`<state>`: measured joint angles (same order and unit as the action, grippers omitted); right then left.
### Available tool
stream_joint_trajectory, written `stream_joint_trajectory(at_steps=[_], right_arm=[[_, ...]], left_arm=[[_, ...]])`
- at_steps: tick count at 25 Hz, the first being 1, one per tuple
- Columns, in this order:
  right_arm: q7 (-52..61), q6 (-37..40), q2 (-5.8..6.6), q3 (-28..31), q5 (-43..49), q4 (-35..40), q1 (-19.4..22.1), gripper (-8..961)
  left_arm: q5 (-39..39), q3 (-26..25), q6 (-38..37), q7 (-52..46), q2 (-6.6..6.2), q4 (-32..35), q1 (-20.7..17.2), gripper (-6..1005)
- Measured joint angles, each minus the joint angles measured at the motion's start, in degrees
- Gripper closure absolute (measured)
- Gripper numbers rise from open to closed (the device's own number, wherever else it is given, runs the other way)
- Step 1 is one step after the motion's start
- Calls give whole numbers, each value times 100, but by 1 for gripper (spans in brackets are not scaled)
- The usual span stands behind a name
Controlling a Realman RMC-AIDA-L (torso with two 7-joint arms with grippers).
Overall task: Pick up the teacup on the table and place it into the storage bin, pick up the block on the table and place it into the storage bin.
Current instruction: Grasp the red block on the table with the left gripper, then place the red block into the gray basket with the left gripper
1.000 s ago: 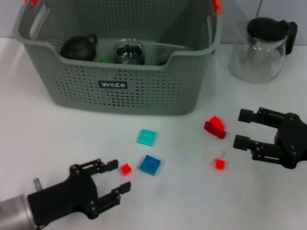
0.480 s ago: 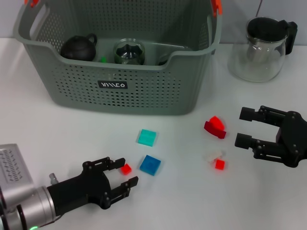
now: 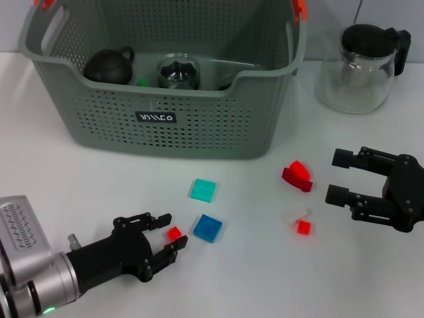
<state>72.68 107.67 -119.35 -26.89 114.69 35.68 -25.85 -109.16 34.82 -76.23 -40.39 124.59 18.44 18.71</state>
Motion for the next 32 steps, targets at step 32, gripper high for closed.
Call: stream_joint_trajectory(at_steps=[32], right_arm=[[13,-2,0,0,0,0,12,163]], left_arm=[[67,-5,102,-236,-7,-29,2,790]])
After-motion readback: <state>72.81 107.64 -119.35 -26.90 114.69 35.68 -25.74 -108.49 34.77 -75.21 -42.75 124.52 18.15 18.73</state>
